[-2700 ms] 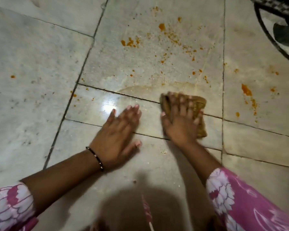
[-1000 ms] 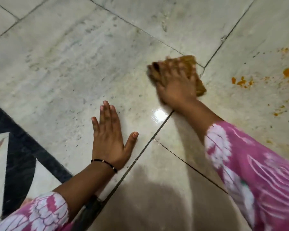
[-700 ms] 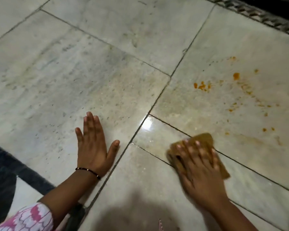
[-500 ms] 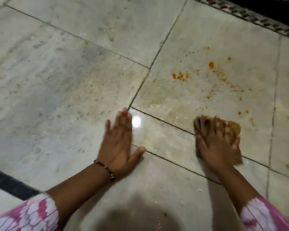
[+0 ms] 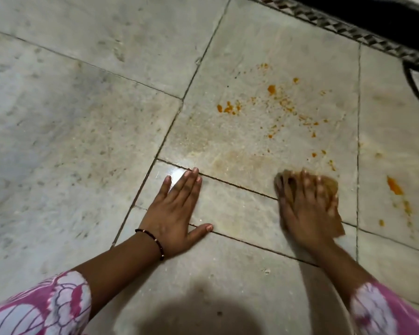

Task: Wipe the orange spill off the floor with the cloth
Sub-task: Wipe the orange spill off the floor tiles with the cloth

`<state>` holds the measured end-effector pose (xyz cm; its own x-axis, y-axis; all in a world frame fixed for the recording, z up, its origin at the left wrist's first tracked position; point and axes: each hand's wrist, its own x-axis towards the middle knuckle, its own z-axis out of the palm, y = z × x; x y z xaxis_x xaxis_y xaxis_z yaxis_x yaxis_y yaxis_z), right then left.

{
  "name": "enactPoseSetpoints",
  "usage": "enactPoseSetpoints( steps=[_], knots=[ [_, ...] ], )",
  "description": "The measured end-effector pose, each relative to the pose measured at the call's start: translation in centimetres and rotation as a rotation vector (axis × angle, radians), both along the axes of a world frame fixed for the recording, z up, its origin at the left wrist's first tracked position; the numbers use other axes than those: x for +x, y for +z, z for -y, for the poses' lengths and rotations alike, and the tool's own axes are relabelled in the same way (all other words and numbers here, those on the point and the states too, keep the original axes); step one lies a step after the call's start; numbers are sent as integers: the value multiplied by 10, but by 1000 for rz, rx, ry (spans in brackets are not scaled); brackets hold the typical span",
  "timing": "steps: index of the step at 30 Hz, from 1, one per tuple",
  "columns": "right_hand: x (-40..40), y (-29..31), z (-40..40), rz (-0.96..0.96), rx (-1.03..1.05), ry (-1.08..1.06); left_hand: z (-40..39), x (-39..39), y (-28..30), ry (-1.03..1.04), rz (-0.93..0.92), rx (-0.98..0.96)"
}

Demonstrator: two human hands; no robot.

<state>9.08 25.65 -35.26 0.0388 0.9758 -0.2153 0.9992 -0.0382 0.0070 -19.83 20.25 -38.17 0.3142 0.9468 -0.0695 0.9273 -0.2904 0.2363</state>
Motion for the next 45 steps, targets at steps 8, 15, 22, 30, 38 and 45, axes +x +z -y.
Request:
enactPoseSetpoints(
  steps=[8, 15, 22, 30, 38, 45],
  knots=[
    [-90, -3, -8, -99, 50, 443, 1, 0, 1, 23, 11, -28],
    [16, 1, 5, -46, 32, 164, 1, -1, 2, 20, 19, -29],
    [-103, 9, -21, -116, -64, 479, -1, 0, 2, 16, 2, -3],
    [37, 51, -41, 275, -180, 912, -3, 0, 10, -36, -25, -74],
    [53, 12, -31, 47, -45, 690, -55, 67, 36, -466, -69, 79],
    [121, 13, 19, 20, -32, 268, -54, 207, 16, -202, 74, -62]
  ],
)
